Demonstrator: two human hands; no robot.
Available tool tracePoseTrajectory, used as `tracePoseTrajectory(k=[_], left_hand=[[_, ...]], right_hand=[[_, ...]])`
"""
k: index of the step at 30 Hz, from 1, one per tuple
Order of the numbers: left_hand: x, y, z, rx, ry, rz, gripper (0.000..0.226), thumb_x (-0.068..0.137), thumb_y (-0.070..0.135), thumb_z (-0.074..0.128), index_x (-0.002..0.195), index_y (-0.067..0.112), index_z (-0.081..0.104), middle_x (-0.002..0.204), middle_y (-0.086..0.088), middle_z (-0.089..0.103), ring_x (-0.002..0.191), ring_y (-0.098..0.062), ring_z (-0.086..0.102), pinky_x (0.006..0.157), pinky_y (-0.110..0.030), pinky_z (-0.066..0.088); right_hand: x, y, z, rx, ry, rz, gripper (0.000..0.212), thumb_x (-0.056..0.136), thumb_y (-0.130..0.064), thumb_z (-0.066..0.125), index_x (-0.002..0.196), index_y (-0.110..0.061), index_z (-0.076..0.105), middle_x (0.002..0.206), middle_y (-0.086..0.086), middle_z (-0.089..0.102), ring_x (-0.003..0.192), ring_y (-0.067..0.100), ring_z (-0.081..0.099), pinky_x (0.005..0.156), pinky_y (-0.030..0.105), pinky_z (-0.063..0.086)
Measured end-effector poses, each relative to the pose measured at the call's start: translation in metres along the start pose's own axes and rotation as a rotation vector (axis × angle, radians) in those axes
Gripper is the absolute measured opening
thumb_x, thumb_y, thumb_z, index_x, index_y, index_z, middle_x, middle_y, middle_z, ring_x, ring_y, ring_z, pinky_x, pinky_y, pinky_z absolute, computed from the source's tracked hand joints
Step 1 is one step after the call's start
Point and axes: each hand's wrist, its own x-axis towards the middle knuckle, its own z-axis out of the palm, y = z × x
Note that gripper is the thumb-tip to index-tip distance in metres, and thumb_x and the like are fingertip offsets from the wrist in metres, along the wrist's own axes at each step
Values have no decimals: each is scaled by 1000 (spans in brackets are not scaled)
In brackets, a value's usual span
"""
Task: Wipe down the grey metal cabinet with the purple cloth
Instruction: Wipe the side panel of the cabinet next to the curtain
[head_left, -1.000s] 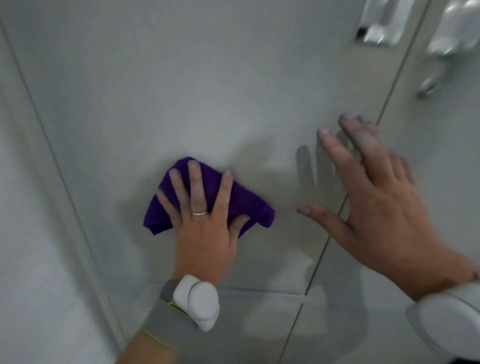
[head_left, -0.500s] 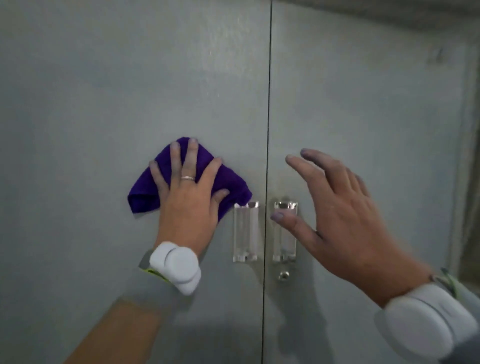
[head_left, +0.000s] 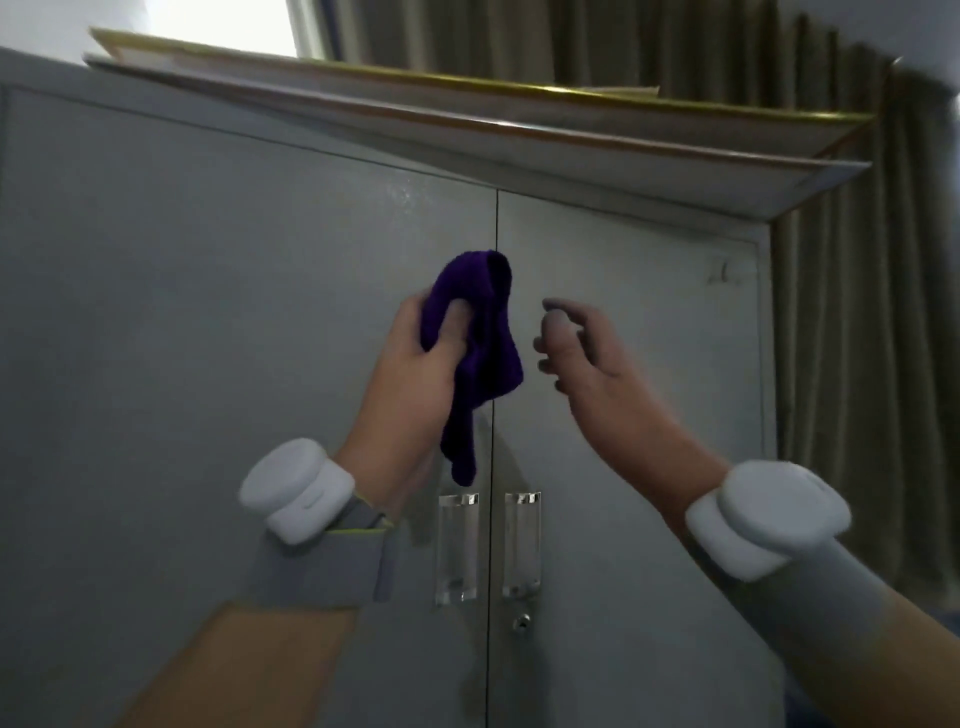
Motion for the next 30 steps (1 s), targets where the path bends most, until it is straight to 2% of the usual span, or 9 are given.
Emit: tracePoseTrajectory(k=[2,4,6,10,14,17,21,25,30], left_hand=[[-7,1,15,-108,-37,-79,41,93,41,51,126,17,50,107,-6,67,86,-19,66,72,-40,55],[-12,-1,30,-130,-67,-139,64,79,56,52,127,14,46,114,-12,65,98,-27,66,89,-49,53],[-16,-3,49,-86,-77,-132,74,70,65,49,123,14,47,106,-8,65,96,-28,65,92,-48,49],[-18,-6,91,46,-140,-78,51,89,63,42,113,21,59,82,4,65,73,-14,61,74,-33,45],[-15,-16,160,341,-295,-89,42,93,61,37,101,31,65,121,-11,54,106,-25,61,101,-42,44],[-14,-27,223,537,-434,-78,50,92,64,32,86,28,67,108,-3,67,103,-18,64,91,-28,47],[-7,-51,298,617,-572,-108,63,91,62,34,109,12,67,113,-8,69,109,-22,62,96,-36,48],[19,-73,342,965,-532,70,46,95,54,39,121,21,61,120,1,64,107,-13,57,89,-27,42],[62,-96,384,1593,-541,345,53,95,57,36,134,23,50,133,-6,54,119,-24,50,96,-37,41]], right_hand=[[-4,-9,3,188,-48,72,45,94,-56,38,128,-29,49,110,-1,65,97,11,66,90,39,54],[-7,-12,0,320,-113,134,45,95,-54,41,126,-25,54,106,1,70,90,11,69,82,33,56],[-12,-9,-13,416,-173,198,43,95,-53,44,127,-27,56,102,-6,71,85,6,68,78,26,54],[-18,4,-50,621,-189,311,46,96,-54,43,132,-27,56,117,7,65,94,15,58,94,37,50],[-26,35,-113,802,-92,401,58,99,-53,38,132,-9,57,134,19,57,119,33,57,105,46,44],[-34,73,-179,966,-16,447,56,99,-47,41,128,-2,59,130,20,61,123,35,56,103,47,46],[-45,126,-272,1144,68,460,39,87,-35,54,105,-3,68,112,20,67,103,34,62,82,45,58],[-54,184,-346,1288,221,502,35,92,-45,52,87,-13,66,91,14,67,81,32,66,86,55,53],[-50,250,-402,1347,282,576,40,89,-52,52,90,-16,68,104,15,71,97,38,65,81,65,50]])
